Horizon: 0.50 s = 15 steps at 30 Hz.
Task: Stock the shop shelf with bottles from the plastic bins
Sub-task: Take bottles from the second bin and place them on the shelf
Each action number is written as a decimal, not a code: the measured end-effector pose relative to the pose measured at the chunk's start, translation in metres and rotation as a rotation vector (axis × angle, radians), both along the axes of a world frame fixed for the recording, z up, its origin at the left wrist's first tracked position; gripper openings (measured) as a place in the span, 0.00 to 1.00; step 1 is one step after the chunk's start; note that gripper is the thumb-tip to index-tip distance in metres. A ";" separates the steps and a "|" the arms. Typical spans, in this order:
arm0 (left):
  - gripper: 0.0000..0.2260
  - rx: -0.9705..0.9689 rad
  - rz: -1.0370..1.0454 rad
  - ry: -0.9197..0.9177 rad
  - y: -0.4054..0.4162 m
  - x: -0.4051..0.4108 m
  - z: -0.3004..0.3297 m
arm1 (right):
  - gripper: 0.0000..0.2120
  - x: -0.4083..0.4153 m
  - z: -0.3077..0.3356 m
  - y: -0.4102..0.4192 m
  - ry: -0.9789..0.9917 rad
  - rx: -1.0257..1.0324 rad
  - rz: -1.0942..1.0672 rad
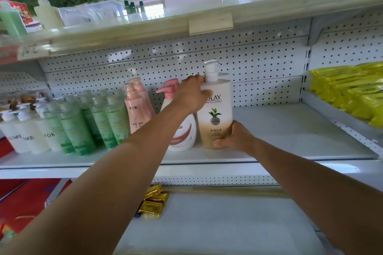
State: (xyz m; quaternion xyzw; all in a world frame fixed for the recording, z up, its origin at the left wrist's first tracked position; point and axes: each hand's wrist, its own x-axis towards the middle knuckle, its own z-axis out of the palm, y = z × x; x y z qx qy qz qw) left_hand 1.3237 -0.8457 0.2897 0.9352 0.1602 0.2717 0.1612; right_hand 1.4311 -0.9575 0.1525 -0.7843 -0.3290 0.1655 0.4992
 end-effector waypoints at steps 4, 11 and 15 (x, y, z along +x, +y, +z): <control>0.22 0.022 0.016 0.012 -0.001 0.001 -0.002 | 0.34 -0.007 0.005 -0.001 -0.039 -0.065 -0.045; 0.25 0.106 0.013 -0.099 -0.009 -0.021 -0.017 | 0.27 -0.035 0.019 -0.026 -0.308 -0.306 -0.185; 0.16 0.135 -0.006 -0.104 -0.025 -0.055 -0.043 | 0.19 -0.057 0.015 -0.056 -0.607 -0.379 -0.221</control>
